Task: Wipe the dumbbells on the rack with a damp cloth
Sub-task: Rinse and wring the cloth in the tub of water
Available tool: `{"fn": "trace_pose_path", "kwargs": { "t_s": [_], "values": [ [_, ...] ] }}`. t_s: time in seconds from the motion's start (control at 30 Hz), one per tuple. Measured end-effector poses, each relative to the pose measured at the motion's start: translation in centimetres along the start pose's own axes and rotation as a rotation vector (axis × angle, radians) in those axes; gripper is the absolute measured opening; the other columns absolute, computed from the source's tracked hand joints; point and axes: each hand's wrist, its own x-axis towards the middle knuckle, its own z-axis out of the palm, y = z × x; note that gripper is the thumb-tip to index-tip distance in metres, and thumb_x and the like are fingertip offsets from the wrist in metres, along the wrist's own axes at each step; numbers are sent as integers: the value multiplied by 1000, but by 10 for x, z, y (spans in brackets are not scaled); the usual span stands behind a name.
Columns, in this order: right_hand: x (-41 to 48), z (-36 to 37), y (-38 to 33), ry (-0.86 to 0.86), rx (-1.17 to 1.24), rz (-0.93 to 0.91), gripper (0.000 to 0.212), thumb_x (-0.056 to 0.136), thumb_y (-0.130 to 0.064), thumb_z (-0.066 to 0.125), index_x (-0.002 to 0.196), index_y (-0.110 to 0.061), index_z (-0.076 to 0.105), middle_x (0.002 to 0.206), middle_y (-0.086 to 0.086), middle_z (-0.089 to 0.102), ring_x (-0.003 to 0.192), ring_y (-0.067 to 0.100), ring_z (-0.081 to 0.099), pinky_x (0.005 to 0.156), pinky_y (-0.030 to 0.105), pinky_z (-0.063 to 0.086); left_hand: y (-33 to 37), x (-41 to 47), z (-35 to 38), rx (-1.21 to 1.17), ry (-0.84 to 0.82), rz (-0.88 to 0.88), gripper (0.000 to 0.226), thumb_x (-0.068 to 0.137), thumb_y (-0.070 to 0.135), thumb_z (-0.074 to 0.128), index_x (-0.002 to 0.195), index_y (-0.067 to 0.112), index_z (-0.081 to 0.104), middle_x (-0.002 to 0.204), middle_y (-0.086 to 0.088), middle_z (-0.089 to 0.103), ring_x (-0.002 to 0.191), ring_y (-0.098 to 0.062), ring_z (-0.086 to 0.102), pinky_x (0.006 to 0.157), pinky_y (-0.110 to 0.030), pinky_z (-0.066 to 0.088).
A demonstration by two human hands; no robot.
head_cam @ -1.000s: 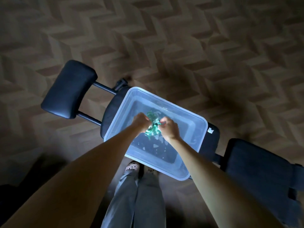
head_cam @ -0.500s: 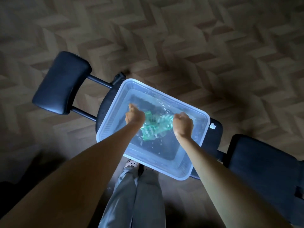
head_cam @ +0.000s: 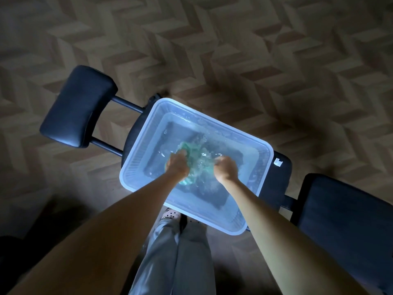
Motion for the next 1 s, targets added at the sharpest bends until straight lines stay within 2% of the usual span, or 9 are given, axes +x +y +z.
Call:
{"fn": "trace_pose_path", "kwargs": {
  "t_s": [0.1,0.17,0.3,0.43,0.5,0.67,0.8,0.9,1.0],
  "values": [
    [0,-1,-8,-116,271,10,31,90,4,46,112,-3,66,93,10,66,76,21,65,64,25,50,1,0,1,15,4,29,49,86,-6,44,134,7,46,130,-18,53,123,-31,49,95,-31,41],
    [3,-4,-11,-229,283,48,26,92,0,46,109,1,65,80,4,58,57,10,57,47,11,42,2,-1,-3,38,-102,28,49,89,-4,43,137,5,43,134,-19,50,125,-31,47,97,-29,40],
    [8,-5,-3,-118,139,44,26,92,-1,43,76,-8,63,78,5,58,87,19,56,56,3,42,2,-4,-7,78,-101,44,55,91,-4,39,144,8,32,140,-22,40,131,-30,40,101,-26,34],
    [-1,-2,-3,-183,63,49,23,85,4,45,68,1,60,56,1,60,75,25,58,60,24,44,6,-11,0,113,-155,-17,45,94,-1,40,138,-4,35,138,-21,46,129,-29,45,96,-25,38],
    [2,-3,-1,-26,52,60,25,89,0,41,70,-6,57,81,13,67,91,28,60,69,28,46,3,-8,-2,86,-105,-57,37,93,3,42,129,-5,48,133,-22,51,125,-32,48,96,-29,41],
    [-6,-16,-13,-25,373,83,18,91,-1,40,77,-6,50,80,11,48,81,20,45,67,23,36,-1,-11,-11,-7,94,-115,38,88,5,42,123,12,54,137,-19,33,127,-33,36,102,-38,34],
    [-26,-34,-23,-188,845,227,21,95,-5,36,83,-12,51,87,10,51,72,23,53,72,38,47,5,-23,-17,41,3,145,65,79,-3,51,138,20,39,147,-15,24,138,-28,23,114,-38,22],
    [-41,-41,-27,-307,997,132,25,93,-2,36,80,-13,53,83,9,57,71,22,58,72,41,51,12,-36,-22,-143,-278,274,60,74,-13,56,126,14,49,111,-10,59,105,-23,56,82,-23,50],
    [-53,-52,-34,-354,1168,38,25,92,-2,38,77,-12,55,70,6,59,67,20,59,71,37,51,11,-49,-32,-114,-345,245,30,72,-5,67,96,11,60,80,-5,56,75,-17,51,57,-20,39]
  ]
}}
